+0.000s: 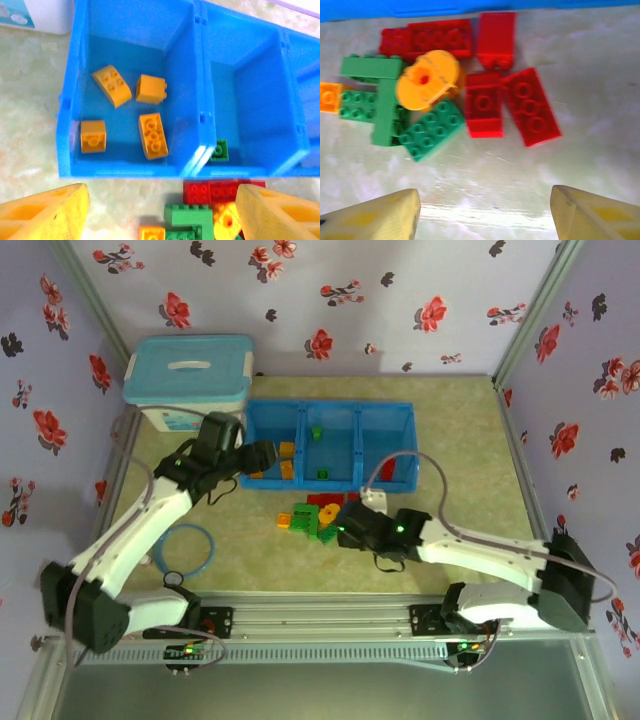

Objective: Sort the legos into containers by color
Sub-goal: Pick up the lego from the bottom-center of the table.

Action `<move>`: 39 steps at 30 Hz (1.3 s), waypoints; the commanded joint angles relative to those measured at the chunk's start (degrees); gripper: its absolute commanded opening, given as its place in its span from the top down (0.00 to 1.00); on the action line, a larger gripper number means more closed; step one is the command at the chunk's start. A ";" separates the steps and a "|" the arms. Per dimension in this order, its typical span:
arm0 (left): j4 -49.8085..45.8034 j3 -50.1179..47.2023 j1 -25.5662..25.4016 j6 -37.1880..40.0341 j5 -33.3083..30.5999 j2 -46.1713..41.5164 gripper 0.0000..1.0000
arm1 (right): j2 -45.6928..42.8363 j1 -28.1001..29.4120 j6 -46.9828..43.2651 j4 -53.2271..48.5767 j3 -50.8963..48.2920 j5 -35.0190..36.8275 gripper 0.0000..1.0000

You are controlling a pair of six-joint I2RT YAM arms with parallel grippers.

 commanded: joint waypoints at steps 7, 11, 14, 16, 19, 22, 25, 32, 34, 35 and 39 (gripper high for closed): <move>-5.01 -20.70 -3.62 -8.31 -3.00 -17.89 0.24 | 21.91 1.90 -2.29 4.93 14.99 -3.05 0.42; -7.31 -24.72 -4.36 -10.03 -3.01 -23.86 0.24 | 29.38 1.97 -2.09 2.91 20.74 -3.26 0.46; -9.43 -25.99 -4.41 -10.34 -3.49 -26.59 0.25 | 33.25 1.99 -1.56 1.63 23.43 -2.87 0.50; -10.03 -26.66 -4.37 -10.45 -3.70 -27.84 0.25 | 35.53 1.95 -1.18 0.16 24.97 -2.30 0.52; -10.11 -27.32 -4.39 -10.73 -3.77 -28.35 0.25 | 37.48 1.98 -1.09 0.41 25.63 -2.76 0.53; -9.99 -27.32 -4.45 -10.78 -3.74 -28.36 0.26 | 38.79 1.98 -0.78 0.65 25.95 -2.93 0.54; -9.95 -27.24 -4.46 -10.72 -3.70 -28.35 0.27 | 39.70 1.98 -0.65 0.23 26.22 -2.65 0.55; -10.39 -26.81 -4.54 -10.76 -3.70 -28.41 0.28 | 38.44 2.61 0.82 -2.18 26.09 -0.17 0.56; -10.39 -26.52 -4.52 -10.79 -3.70 -28.43 0.28 | 38.06 2.64 1.34 -3.82 26.48 1.88 0.52; -10.48 -26.36 -4.63 -10.67 -3.70 -28.43 0.28 | 37.87 2.67 1.72 -4.37 26.52 2.72 0.50; -10.74 -25.83 -4.72 -10.61 -3.70 -28.43 0.28 | 37.99 2.75 2.71 -3.55 26.13 3.06 0.49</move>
